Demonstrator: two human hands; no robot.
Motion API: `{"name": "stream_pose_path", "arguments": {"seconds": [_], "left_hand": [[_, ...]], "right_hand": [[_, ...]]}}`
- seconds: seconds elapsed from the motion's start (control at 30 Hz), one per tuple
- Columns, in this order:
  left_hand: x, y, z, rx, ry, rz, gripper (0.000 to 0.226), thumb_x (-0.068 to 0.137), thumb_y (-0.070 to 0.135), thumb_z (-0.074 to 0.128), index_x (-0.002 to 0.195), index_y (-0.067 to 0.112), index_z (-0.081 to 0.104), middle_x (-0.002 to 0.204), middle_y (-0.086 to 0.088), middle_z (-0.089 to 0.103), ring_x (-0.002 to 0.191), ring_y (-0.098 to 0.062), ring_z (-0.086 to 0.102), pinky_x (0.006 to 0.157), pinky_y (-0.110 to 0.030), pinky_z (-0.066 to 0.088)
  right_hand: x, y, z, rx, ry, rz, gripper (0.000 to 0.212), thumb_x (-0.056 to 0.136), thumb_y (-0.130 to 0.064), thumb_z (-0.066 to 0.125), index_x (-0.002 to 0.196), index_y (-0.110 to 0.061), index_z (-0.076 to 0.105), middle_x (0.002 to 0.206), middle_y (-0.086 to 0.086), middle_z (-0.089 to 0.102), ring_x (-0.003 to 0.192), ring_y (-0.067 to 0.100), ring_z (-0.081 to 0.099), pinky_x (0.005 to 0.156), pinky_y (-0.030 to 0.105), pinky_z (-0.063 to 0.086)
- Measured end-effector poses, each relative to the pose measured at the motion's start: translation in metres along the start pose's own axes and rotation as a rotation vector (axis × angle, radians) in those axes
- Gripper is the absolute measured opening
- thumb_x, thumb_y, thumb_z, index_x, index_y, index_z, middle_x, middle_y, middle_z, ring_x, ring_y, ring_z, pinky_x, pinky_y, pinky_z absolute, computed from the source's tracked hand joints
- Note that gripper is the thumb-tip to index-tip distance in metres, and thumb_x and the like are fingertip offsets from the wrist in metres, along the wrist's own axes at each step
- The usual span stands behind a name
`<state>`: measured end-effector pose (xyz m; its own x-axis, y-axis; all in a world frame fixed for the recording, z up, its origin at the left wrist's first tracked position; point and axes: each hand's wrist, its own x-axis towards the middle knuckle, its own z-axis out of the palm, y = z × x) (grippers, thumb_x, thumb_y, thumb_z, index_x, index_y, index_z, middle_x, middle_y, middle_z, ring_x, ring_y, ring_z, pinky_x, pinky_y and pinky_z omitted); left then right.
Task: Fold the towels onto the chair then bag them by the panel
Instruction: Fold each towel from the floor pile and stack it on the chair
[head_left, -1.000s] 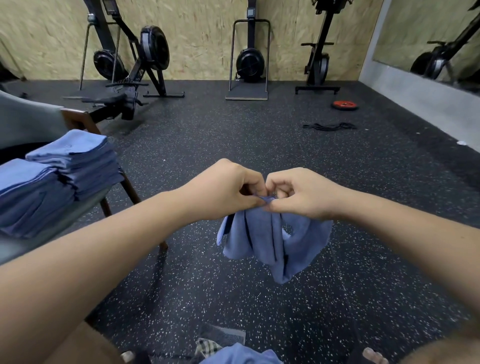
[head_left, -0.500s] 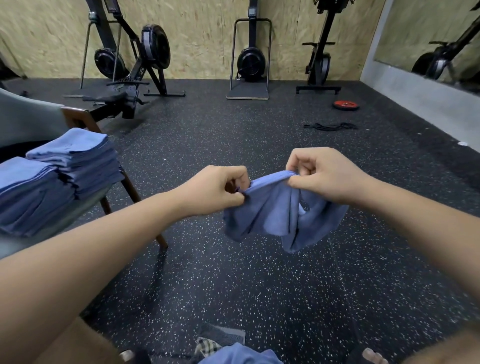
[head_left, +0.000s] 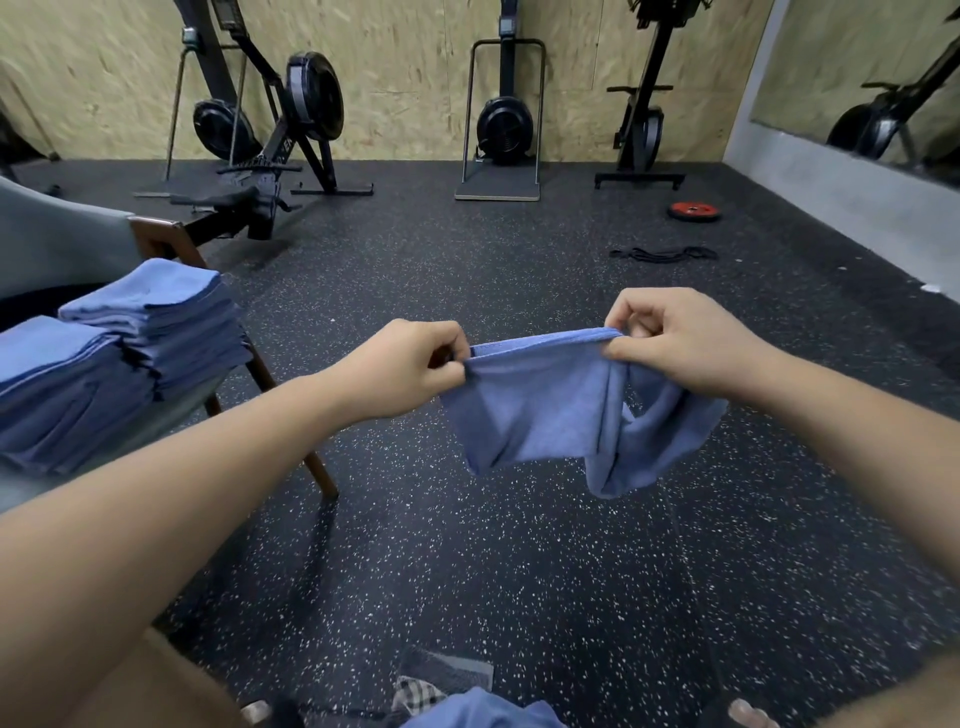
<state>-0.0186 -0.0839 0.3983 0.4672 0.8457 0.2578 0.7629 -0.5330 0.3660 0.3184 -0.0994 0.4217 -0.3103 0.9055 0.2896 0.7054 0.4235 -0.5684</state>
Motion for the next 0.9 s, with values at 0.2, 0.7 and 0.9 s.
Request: {"name": "stream_pose_path", "arguments": {"seconds": [0.2,0.7,0.9], "left_hand": [[0.002,-0.004,-0.001,-0.206,0.107,-0.09,0.018,0.104,0.036,0.069,0.088,0.028,0.07,0.072,0.017,0.069,0.064,0.002,0.058,0.063,-0.022,0.047],[0.001,0.003,-0.004,-0.192,0.191,-0.139,0.015,0.098,0.033,0.079,0.109,0.03,0.07,0.075,0.016,0.074,0.057,0.002,0.059,0.056,-0.014,0.043],[0.004,0.0,0.003,-0.071,0.054,-0.215,0.012,0.088,0.033,0.087,0.084,0.028,0.077,0.078,0.014,0.075,0.072,0.003,0.066,0.067,-0.016,0.045]], "right_hand": [[0.001,0.017,0.003,-0.017,-0.038,0.059,0.013,0.093,-0.02,0.078,0.087,-0.023,0.067,0.055,-0.014,0.049,0.056,0.006,0.041,0.061,0.032,0.036],[-0.002,0.025,0.016,0.033,-0.032,0.081,0.01,0.095,-0.026,0.08,0.1,-0.029,0.072,0.061,-0.012,0.057,0.058,0.004,0.047,0.064,0.031,0.039],[-0.009,0.008,0.045,0.148,-0.036,0.175,0.007,0.099,-0.021,0.074,0.101,-0.026,0.07,0.059,-0.013,0.055,0.055,0.006,0.048,0.061,0.03,0.043]]}}
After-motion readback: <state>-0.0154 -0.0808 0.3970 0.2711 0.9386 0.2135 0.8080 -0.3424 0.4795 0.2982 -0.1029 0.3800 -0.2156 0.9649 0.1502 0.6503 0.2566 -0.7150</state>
